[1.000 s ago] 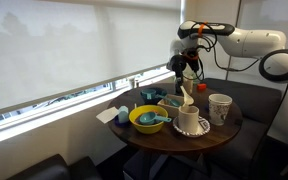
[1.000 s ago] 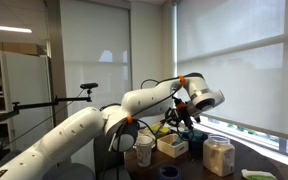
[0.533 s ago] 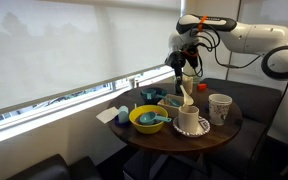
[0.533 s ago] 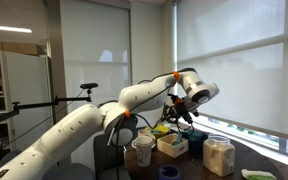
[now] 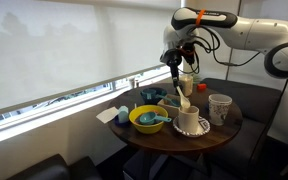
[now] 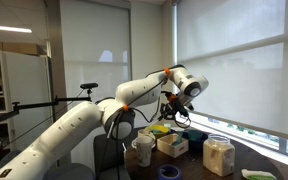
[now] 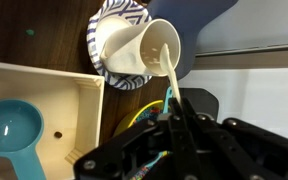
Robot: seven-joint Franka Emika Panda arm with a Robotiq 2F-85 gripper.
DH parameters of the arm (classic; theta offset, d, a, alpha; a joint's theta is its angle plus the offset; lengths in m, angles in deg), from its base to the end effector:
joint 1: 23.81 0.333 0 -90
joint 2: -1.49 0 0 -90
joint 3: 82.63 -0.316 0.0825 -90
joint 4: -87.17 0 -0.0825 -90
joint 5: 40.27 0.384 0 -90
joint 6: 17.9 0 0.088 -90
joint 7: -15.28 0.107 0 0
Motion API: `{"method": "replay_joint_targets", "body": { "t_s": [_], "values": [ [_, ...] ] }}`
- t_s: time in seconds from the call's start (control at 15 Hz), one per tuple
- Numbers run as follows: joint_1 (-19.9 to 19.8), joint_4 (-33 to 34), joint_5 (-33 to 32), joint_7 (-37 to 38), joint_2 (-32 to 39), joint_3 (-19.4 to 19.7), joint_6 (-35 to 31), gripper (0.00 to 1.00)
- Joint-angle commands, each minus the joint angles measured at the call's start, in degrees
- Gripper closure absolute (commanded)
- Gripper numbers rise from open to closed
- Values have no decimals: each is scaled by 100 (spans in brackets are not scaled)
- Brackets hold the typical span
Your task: Use the white spoon to transfer some contents from the clear jar into the white cup on the plate
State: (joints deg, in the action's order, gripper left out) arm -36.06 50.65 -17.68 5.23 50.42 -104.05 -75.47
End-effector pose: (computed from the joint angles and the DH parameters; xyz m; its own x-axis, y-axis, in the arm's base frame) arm 0.6896 0.0339 0.4990 0.8564 0.4719 -0.2097 0.2270 -0.7088 -0.6679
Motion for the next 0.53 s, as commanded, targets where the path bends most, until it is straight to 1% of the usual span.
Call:
{"method": "replay_joint_targets", "body": {
  "t_s": [0.0,0.27,0.47],
  "values": [
    [234,-67,-414,-135,-242,125,-227,99],
    [368,-112,-703,-95,-419,114,-276,99],
    [398,-152,-755,-65,-538,61,-108,99]
  ]
}}
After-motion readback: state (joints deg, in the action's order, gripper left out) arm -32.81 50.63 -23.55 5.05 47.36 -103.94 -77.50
